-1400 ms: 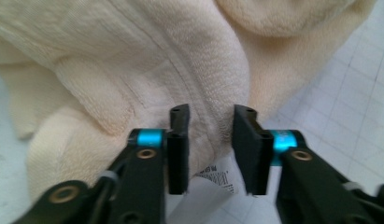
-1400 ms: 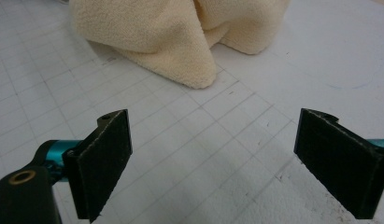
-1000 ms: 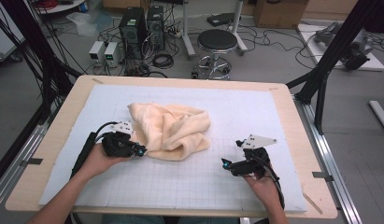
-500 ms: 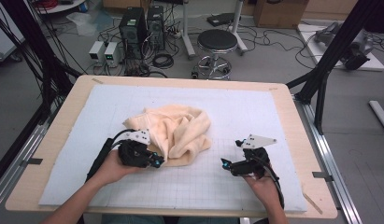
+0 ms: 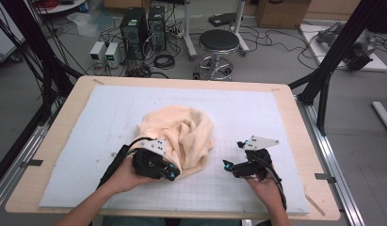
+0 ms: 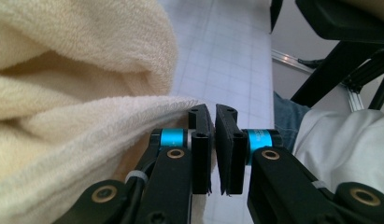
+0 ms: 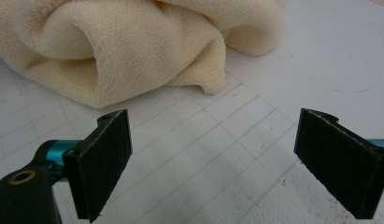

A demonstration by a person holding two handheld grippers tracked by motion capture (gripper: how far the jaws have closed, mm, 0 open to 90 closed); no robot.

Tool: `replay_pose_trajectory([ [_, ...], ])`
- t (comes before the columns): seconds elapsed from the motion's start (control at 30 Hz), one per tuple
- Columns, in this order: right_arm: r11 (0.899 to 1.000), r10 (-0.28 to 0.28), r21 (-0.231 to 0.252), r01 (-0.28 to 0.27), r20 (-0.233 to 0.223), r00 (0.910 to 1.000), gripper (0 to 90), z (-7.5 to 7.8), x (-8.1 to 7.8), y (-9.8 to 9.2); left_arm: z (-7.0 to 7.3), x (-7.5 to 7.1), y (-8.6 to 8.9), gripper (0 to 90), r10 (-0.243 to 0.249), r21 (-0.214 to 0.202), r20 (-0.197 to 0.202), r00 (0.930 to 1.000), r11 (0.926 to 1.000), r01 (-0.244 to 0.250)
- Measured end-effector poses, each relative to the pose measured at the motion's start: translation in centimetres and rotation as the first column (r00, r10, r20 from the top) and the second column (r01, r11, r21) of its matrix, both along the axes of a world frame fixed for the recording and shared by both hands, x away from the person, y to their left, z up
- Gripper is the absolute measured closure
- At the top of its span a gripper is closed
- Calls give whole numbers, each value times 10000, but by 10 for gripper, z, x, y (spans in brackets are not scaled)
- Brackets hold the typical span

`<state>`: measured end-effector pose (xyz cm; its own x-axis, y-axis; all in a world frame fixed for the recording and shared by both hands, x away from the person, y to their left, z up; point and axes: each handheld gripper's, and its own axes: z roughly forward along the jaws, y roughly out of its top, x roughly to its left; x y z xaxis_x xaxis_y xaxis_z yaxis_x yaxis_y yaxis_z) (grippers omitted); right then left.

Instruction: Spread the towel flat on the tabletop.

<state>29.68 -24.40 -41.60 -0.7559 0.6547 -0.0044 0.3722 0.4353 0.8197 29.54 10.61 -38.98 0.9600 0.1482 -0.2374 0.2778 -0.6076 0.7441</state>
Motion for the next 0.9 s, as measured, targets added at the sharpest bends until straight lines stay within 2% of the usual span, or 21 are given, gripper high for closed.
replay_pose_trajectory([
  [0.1,10000,6,23,-6,-63,10000,106,0,-1,0,0,0,-1,816,-39,98,81,10000,9999,38],
  [0.13,10000,6,23,-6,-63,10000,106,0,-1,0,0,0,-1,816,0,18,16,10000,10000,0],
  [0.17,10000,48,14,-47,-53,10000,106,0,-1,1,1,0,1,756,10,-20,32,10000,10000,-10],
  [0.33,9999,97,-29,-97,-62,9999,106,0,0,1,12,1,16,685,492,-85,448,9978,9988,-489],
  [0.4,9999,97,-44,-97,-63,9999,106,0,-1,1,17,3,25,658,792,-348,541,9954,9964,-774],
  [0.53,9998,165,-53,-166,-74,9998,106,-1,-1,4,24,8,43,617,1441,-536,806,9863,9887,-1400],
  [0.63,9994,356,28,-356,-26,9994,107,1,-3,9,27,14,57,573,1999,-711,922,9755,9785,-1938],
  [0.8,9983,583,17,-583,22,9983,107,2,-5,18,24,22,72,534,2559,-563,1296,9580,9665,-2505],
  [0.83,9976,692,63,-692,-61,9976,107,2,-5,21,22,24,75,517,2722,-574,1316,9532,9620,-2668],
  [0.9,9972,733,145,-731,-90,9973,108,2,-5,24,20,29,81,501,2900,-587,1208,9494,9568,-2848],
])
